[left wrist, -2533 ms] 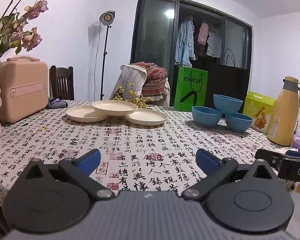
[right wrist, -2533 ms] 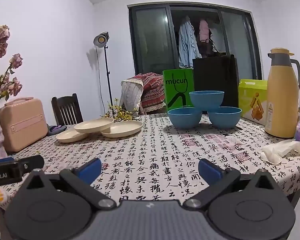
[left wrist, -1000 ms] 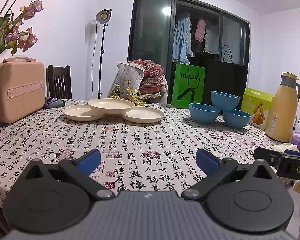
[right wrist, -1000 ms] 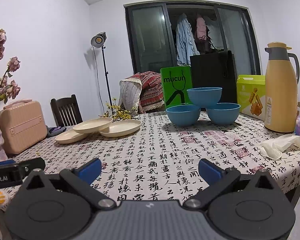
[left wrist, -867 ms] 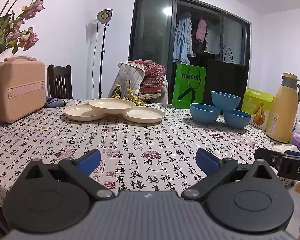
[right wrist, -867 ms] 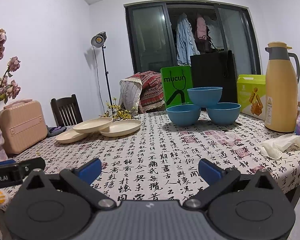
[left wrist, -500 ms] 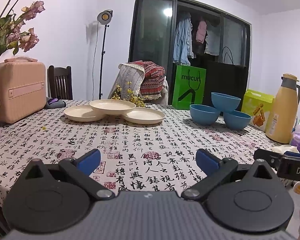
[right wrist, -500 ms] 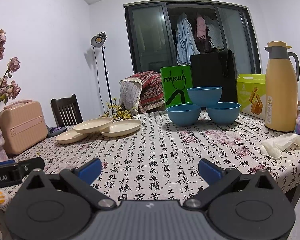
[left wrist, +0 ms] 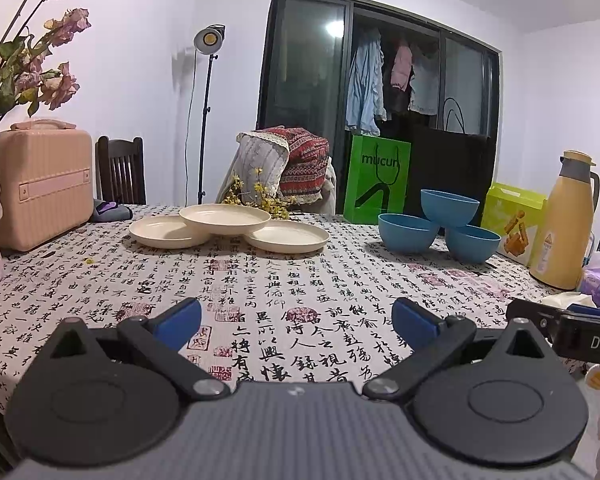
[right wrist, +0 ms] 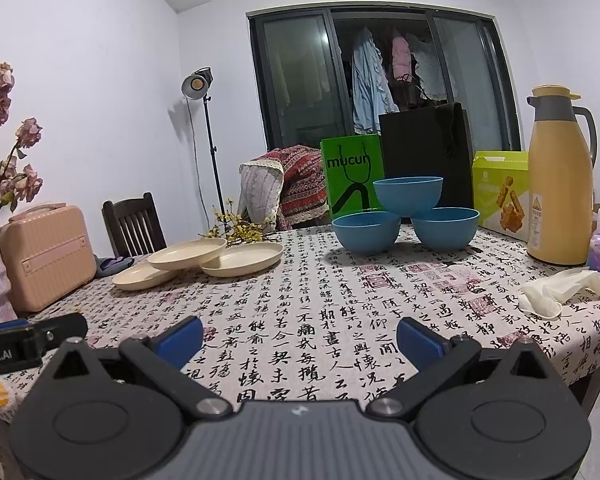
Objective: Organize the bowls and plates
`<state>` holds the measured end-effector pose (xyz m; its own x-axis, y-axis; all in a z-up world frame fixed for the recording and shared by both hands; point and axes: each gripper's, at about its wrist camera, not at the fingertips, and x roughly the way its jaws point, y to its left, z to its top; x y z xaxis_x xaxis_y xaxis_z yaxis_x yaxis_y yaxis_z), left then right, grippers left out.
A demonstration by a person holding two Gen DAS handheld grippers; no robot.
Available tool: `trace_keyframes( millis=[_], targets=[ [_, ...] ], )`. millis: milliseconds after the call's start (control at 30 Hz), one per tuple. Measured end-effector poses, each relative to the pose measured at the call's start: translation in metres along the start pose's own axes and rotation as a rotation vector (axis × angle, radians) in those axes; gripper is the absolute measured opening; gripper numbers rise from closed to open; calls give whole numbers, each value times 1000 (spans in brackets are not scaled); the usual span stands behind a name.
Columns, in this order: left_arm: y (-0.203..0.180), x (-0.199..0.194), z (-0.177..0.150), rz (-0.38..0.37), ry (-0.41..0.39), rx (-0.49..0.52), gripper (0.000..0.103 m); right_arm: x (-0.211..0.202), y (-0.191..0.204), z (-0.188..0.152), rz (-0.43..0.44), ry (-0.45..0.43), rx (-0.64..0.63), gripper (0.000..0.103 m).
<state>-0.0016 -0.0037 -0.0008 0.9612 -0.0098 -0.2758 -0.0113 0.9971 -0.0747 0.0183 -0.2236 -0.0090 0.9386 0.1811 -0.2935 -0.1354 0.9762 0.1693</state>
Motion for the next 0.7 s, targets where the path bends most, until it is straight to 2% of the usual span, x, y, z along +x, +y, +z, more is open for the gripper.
trace_keyframes(
  millis=[700],
  targets=[
    [7,-4,15,-12,-72,-11,103,10,8,15,17,7,-22,103]
  ],
)
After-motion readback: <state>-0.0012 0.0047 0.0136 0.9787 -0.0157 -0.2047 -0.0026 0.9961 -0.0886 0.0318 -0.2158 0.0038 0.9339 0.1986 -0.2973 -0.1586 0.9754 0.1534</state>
